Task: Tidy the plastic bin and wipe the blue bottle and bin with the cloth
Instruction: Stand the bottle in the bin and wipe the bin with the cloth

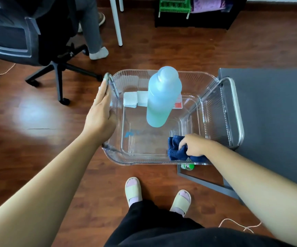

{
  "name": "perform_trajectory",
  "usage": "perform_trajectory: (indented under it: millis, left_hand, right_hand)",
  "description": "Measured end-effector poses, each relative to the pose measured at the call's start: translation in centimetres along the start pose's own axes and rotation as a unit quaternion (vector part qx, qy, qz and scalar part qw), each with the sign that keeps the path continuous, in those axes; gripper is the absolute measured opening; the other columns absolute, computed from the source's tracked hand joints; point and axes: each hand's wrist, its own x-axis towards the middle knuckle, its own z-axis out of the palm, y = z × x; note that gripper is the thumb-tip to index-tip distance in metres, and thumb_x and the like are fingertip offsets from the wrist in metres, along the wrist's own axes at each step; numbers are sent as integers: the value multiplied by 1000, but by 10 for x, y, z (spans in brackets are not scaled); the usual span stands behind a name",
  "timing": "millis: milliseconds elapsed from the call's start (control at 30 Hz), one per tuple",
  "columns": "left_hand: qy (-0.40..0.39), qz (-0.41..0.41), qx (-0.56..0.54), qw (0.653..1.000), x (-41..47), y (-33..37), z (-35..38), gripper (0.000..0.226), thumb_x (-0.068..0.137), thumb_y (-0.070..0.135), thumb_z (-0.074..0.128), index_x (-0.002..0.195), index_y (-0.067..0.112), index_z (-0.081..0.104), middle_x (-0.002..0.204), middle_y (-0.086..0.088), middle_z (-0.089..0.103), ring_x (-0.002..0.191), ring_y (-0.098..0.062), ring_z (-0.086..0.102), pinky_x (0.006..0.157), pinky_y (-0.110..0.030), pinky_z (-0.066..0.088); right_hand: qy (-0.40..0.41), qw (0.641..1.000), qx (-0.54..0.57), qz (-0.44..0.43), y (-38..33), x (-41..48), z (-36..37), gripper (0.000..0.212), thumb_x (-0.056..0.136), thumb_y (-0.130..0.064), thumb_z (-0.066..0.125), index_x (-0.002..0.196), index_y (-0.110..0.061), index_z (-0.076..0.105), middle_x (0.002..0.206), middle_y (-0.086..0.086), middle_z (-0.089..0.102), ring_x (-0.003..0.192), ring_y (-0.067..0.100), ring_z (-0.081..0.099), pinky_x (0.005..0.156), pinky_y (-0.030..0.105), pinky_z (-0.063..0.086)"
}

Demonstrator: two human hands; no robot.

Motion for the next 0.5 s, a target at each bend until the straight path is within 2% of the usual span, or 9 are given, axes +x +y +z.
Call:
perform_trajectory:
  millis: [67,133,167,233,267,333,400,433,500]
  left_hand:
    - [-1,-1,-2,1000,1,0,0,79,83,-7,37,153,20,12,160,18,-1,146,-4,1,115,-20,14]
    - [-8,-1,-11,1000,1,1,0,80,82,-7,36,153,19,11,160,16,-1,146,-6,2,119,-34,15]
    - [-11,2,-17,1000,1,1,0,80,81,-7,36,153,18,11,160,14,-1,146,-4,2,119,-30,15]
    - [-27,18,-33,999,1,-1,-3,81,80,-7,36,153,16,10,161,12,-2,142,5,-2,111,-8,10]
    - [-45,30,-41,998,1,-4,-7,81,81,-6,38,153,16,8,161,12,-4,141,7,-4,108,-5,8]
    - [-95,60,-43,993,3,-15,-16,76,88,5,42,153,17,5,160,12,-8,143,3,-6,117,-23,7]
    - [-128,93,7,987,5,-27,-26,69,94,23,41,153,17,6,160,11,-6,146,-3,-3,120,-43,10]
    - [-130,104,37,985,5,-31,-29,67,95,31,39,153,17,8,160,9,-2,146,-6,0,119,-45,10]
    - [-118,119,79,983,4,-32,-31,64,97,38,33,153,17,10,160,6,4,147,-9,4,119,-39,9]
  right_hand:
    - [-15,999,30,-29,-17,-1,6,53,78,7,42,108,-26,70,107,6,63,96,33,61,75,39,50]
    - [-1,996,46,-75,-49,7,12,52,80,5,44,114,-26,68,114,5,62,101,32,59,85,41,49]
    - [11,994,52,-98,-71,13,16,52,81,3,44,118,-26,66,116,5,60,102,31,58,87,41,49]
    - [35,988,53,-140,-112,25,25,50,84,0,46,123,-27,63,120,5,55,104,29,56,86,36,47]
    - [40,986,45,-154,-126,29,28,49,84,-1,47,124,-26,62,121,5,52,106,29,55,84,34,45]
    - [35,987,19,-158,-131,32,26,44,84,-4,49,121,-23,65,120,6,51,104,31,56,84,34,46]
    - [29,990,-17,-139,-115,27,18,33,80,-5,52,102,-19,71,106,6,56,94,32,59,79,39,51]
    - [26,991,-32,-125,-105,24,13,24,77,-5,53,84,-19,72,90,5,58,84,32,59,72,38,50]
    - [32,994,-37,-97,-92,18,11,24,72,-4,52,53,-18,52,61,3,45,67,29,49,57,32,40]
